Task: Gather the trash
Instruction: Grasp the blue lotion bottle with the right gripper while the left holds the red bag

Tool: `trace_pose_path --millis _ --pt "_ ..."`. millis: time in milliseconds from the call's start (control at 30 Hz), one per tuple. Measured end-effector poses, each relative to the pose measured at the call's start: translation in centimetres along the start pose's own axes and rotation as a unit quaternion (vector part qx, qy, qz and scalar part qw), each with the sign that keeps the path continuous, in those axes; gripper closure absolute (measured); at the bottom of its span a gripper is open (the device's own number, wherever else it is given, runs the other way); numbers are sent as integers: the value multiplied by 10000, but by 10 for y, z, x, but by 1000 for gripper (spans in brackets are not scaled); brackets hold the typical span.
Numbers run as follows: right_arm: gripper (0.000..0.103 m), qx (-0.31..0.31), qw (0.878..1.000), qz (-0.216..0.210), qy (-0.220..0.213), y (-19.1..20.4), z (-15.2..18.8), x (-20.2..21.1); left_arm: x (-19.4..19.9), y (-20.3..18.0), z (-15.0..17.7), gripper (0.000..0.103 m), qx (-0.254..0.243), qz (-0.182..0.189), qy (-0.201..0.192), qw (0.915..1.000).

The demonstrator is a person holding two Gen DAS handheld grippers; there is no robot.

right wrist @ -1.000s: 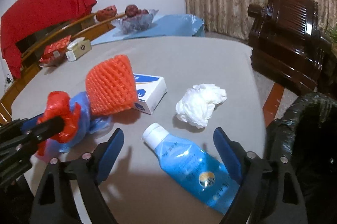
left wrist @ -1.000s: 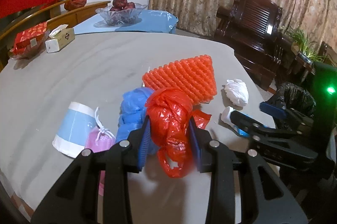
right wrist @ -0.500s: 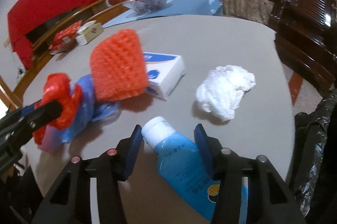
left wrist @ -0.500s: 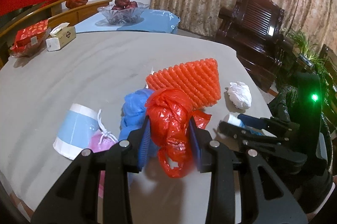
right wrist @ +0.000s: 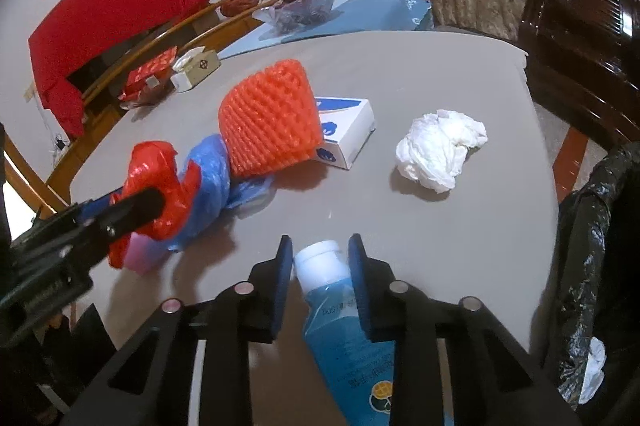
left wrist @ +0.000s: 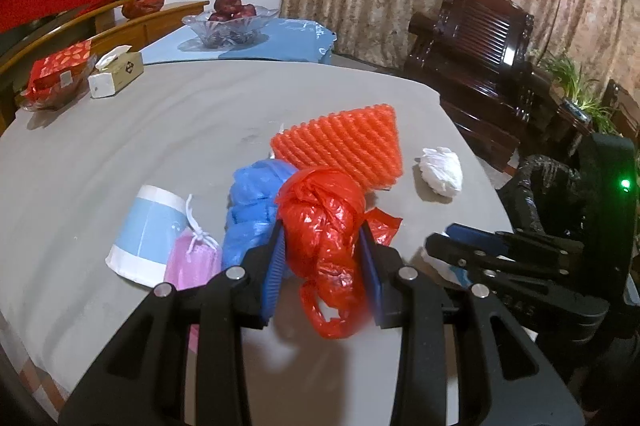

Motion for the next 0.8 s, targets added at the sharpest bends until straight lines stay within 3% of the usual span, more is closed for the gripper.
trace_pose_path --millis 100,167,533,800 --pt "65 272 9995 103 76 3 -2 -1 3 -2 1 69 -21 32 -11 10000" --pt "50 342 9993 116 89 3 -1 2 3 -2 1 69 -15 32 -3 10000" --pt "48 507 9973 104 524 -12 28 10 3 -2 13 69 -14 49 135 9999" --pt "55 625 9968 232 436 -2 35 17 5 -13 23 68 -123 114 220 9996"
Point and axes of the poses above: each gripper's, at about its wrist camera, not at the fingertips, and x roughly against the way its jaws point, y to its left, z to its underside, the point moved 2 cm from there along -x, roughly the way its jaws point, and after that the axes turned 12 degrees about -y, right-handed, at the moved point
